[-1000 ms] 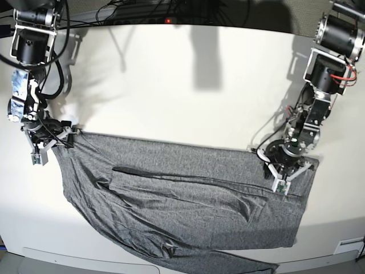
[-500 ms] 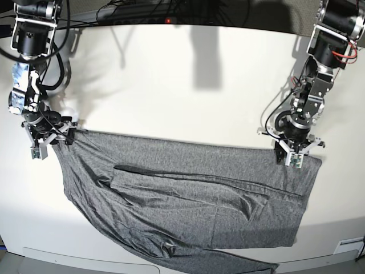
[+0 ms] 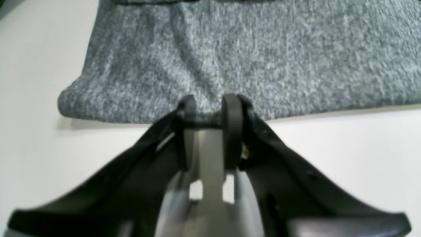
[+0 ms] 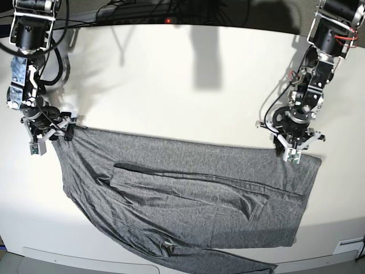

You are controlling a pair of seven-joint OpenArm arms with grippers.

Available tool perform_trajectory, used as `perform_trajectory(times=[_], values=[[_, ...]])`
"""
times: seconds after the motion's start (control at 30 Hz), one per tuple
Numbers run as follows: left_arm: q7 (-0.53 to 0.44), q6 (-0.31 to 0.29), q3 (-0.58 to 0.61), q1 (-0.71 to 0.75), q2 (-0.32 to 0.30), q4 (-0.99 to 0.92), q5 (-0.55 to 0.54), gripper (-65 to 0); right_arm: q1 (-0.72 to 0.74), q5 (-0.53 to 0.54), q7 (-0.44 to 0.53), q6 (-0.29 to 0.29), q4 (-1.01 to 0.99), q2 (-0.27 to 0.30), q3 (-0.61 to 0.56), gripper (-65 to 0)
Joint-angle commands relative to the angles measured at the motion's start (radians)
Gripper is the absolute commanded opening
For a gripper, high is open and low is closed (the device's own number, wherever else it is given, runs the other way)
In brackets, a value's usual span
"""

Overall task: Fold the T-shirt properly
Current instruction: 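Lower the held edge and adjust both grippers along it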

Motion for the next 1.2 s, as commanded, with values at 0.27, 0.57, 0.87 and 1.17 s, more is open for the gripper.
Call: perform_trajectory(times=[0.27, 0.57, 0.87, 1.17], values=[[0.249, -0.027, 0.007, -0.151, 0.0, 0.103, 0.1, -50.4, 0.015, 0.082, -0.051, 0.003, 0.145, 0.011, 0.001, -35.1], [0.328, -0.027, 0.007, -0.22, -0.064, 0.101, 0.057, -52.6, 0.021, 0.027, -0.048, 0.003, 0.169, 0.011, 0.0, -35.1], [0.246, -0.027, 0.007, -0.233, -0.024, -0.091, 0.014, -52.6, 0.071, -0.035, -0.018, 0.004, 0.165, -0.097, 0.0, -35.1], [0.233, -0.027, 0.007, -0.284, -0.02, -0.082, -0.009, -52.6, 0.137, -0.029, -0.033, 0.01, 0.165, -0.133, 0.0, -35.1]])
